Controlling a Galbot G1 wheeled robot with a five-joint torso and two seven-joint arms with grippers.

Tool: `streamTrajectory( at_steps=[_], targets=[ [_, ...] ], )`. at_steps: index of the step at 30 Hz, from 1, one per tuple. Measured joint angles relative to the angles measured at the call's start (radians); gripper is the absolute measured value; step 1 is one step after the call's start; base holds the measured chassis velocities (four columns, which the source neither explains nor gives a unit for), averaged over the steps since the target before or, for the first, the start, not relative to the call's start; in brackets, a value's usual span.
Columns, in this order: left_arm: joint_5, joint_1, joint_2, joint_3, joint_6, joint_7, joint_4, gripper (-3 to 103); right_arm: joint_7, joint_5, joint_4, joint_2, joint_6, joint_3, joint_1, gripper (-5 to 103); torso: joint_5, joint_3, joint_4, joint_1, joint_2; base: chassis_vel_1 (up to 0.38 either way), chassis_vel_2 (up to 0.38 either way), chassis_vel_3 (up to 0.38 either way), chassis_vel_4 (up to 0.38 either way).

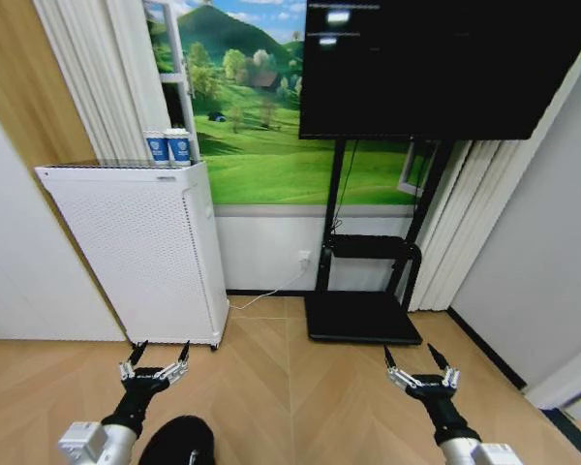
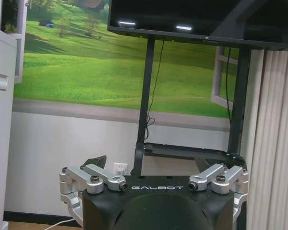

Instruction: Pick up the trash bin and place the garbage on the floor into it.

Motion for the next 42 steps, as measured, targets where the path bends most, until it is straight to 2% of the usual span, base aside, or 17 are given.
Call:
streamTrajectory(
  at_steps=[2,14,42],
  targets=[
    [0.0,0.0,0.0,0.0,0.0,-0.001,0.0,100,0.0,0.0,0.0,0.0,0.0,0.0,0.0,100,0.0002,0.0,0.0006,0.0,0.0,0.049,0.013,0.017,-0.017],
    [0.0,0.0,0.0,0.001,0.0,0.0,0.0,100,0.0,0.0,0.0,0.0,0.0,0.0,0.0,100,0.0004,0.0,0.0001,0.0,0.0,0.004,-0.053,-0.003,0.064],
    [0.0,0.0,0.0,0.0,0.0,0.001,0.0,100,0.0,0.0,0.0,0.0,0.0,0.0,0.0,100,0.0004,0.0,0.0,0.0,-0.001,0.13,-0.126,-0.142,0.13]
  ],
)
